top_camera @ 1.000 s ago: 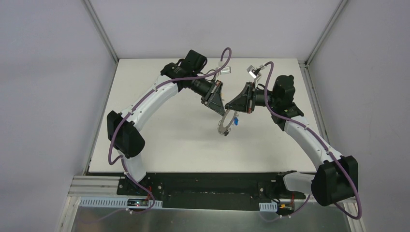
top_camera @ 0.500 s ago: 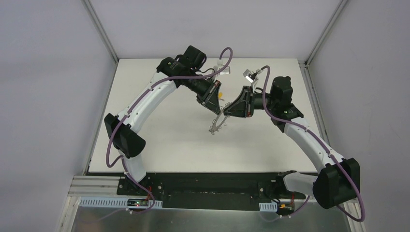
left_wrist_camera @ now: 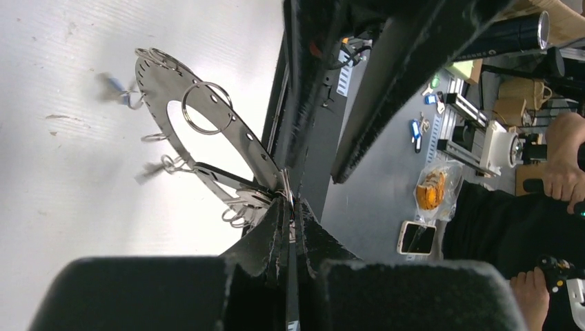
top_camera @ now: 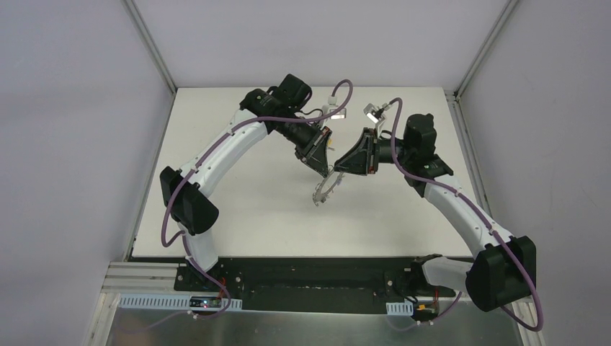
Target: Put the keys on the keyring
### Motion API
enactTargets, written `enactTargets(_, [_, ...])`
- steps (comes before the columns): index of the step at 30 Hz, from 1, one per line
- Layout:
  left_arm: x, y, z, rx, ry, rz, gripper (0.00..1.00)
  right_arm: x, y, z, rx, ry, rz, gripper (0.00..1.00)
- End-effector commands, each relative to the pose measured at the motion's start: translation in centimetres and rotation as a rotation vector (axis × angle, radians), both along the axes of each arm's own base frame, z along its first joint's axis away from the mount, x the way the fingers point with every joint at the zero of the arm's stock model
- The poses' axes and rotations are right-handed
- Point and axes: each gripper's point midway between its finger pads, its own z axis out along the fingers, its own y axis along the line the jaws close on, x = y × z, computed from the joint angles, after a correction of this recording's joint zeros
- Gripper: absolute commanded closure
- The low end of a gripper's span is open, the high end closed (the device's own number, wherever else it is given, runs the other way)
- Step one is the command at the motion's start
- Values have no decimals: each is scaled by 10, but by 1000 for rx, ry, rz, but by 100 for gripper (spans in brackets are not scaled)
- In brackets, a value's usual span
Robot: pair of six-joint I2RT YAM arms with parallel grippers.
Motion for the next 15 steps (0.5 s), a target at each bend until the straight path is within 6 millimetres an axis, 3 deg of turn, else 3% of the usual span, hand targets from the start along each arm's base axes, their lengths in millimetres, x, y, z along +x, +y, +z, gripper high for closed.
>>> enactTargets(1, [-22,3,25,-110,-45,-98,100,4,-7,29,34,-118,-26,71])
enactTargets(10, [-23,-1,27,-119,-19,-104,100,-1,-3,24,30,-108,-2,59])
enactTargets(15, [-22,-4,27,-117,-10,-101,100,-3,2,19,21,-102,13,59])
